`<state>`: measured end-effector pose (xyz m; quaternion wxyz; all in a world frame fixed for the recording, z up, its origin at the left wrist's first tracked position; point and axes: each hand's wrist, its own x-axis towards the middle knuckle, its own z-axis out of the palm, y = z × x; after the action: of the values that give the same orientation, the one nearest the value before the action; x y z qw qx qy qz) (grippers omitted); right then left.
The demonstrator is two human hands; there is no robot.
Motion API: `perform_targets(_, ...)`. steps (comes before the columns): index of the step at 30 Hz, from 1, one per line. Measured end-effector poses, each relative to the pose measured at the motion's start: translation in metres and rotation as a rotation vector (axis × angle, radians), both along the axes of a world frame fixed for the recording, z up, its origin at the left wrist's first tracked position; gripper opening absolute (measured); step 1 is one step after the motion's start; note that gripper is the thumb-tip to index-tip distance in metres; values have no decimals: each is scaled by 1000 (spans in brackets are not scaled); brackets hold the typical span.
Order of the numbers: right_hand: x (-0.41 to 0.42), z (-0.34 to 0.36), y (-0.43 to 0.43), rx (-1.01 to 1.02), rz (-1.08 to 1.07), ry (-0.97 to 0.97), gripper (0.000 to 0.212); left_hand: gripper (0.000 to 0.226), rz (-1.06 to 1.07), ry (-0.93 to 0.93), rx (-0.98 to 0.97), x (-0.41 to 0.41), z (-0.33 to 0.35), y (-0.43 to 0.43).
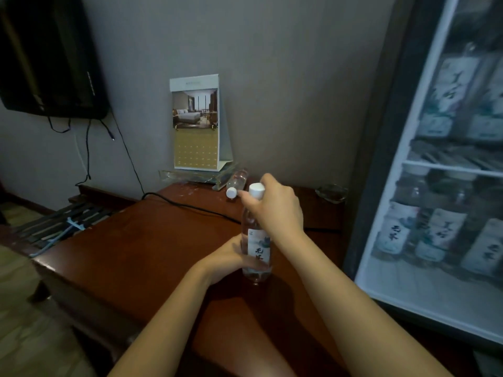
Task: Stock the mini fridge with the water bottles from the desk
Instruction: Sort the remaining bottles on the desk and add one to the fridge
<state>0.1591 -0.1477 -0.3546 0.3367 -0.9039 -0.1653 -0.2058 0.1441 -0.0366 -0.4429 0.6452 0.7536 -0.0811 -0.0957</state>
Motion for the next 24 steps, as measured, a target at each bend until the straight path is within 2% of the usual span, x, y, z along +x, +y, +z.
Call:
perform_targets(3, -34, -5, -19, 85, 103, 70, 49, 65, 5, 7, 5, -38, 4, -10)
perform_targets(5, -59, -15, -41, 191, 221, 158, 42, 74, 11, -11, -14, -65, 7, -16)
perform_targets(7, -79, -33, -68, 178, 272, 253, 43, 70, 29, -44, -57, -87, 9, -22)
perform_targets(9, -94, -52, -93, 143, 283, 339, 54, 60, 53, -112, -97, -99, 13, -33)
perform_targets(11, -106, -60, -113, 214, 360, 389, 57, 56, 72, -197, -139, -103, 23, -48)
perform_targets(15, -121, -37, -150, 383, 373, 244, 55, 58, 5, -293, -198, -100, 64, -89)
perform_targets(19, -127, 2, -188, 364, 198, 12, 47, 47, -65, -414, -168, -99, 116, -143)
perform_targets(24, -124, 40, -224, 460, -16, -147, 53, 58, -119, -463, -208, -78, 162, -203)
